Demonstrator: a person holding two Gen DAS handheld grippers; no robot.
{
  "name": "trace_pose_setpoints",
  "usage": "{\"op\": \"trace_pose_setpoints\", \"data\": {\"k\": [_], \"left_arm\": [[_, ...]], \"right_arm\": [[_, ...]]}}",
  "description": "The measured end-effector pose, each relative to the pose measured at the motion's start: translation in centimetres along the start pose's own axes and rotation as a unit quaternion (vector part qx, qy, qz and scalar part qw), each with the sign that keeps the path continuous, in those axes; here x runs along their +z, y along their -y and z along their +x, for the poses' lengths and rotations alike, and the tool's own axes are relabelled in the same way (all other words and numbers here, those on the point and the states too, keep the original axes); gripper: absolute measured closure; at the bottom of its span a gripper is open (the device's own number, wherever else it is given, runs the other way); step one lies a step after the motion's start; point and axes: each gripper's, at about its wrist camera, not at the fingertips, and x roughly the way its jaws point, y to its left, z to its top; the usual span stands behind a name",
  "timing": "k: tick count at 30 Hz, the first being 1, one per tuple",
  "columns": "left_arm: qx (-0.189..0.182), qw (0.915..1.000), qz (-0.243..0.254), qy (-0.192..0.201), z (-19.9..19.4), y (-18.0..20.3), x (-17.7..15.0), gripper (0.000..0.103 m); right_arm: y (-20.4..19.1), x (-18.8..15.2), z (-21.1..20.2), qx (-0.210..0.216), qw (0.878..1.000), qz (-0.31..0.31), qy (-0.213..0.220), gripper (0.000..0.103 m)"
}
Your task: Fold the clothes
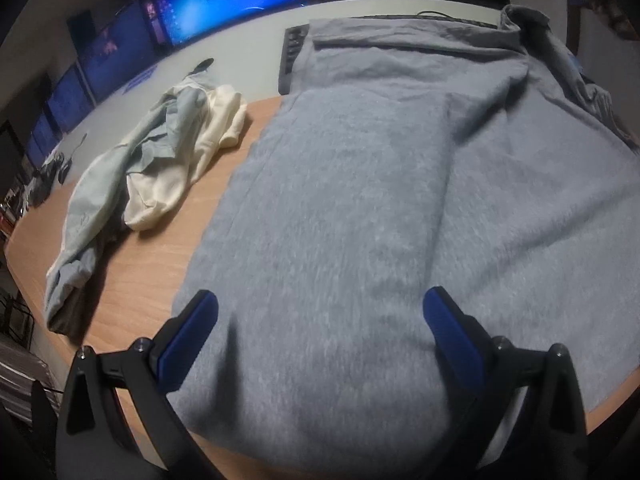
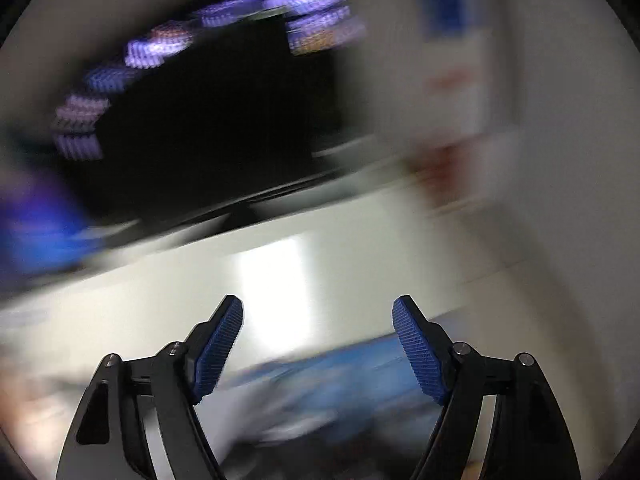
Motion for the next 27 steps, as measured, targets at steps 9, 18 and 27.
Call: {"op": "trace_pose_setpoints", "data": {"k": [9, 18, 27], "left_arm": [[-0.002, 0.9999, -0.013, -0.004, 0.0, -0.3, -0.2, 0.0], [-0.003, 0.9989, -0.048, -0.003, -0.3, -0.6, -0.8, 0.0], [-0.035, 0.9963, -0.078, 0.0, -0.6, -1.5, -2.1, 0.0]], "right_arm": [[-9.8, -18.5, 4.7, 0.098, 0.942, -0.196, -0.254, 0.026], [-13.1, -12.3, 0.4, 0.057, 0.963, -0.23, -0.129, 0.02], [-24.9, -17.7, 11.1, -0.012, 0.911, -0.334, -0.241, 0.02]]}}
